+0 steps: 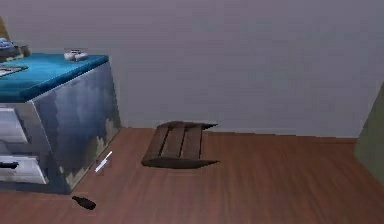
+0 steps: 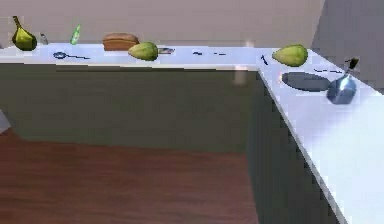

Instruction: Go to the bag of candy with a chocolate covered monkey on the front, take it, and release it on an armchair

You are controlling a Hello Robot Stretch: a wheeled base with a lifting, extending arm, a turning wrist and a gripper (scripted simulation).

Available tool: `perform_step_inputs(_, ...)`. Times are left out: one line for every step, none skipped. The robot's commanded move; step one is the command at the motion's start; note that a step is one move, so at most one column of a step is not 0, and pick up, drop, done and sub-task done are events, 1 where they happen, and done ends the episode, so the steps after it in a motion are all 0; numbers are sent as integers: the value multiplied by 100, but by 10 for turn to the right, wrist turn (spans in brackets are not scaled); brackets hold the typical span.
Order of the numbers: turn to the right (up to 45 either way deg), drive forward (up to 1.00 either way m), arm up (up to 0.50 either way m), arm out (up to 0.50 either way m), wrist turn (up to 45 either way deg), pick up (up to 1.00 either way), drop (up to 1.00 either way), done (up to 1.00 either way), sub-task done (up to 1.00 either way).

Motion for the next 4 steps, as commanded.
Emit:
perform_step_inputs(450, 0, 0, 0, 0, 0, 0, 0, 0)
perform_step_inputs(420, 0, 0, 0, 0, 0, 0, 0, 0)
perform_step_inputs(0, 90, 0, 0, 0, 0, 0, 0, 0)
perform_step_inputs(-450, 0, 0, 0, 0, 0, 0, 0, 0)
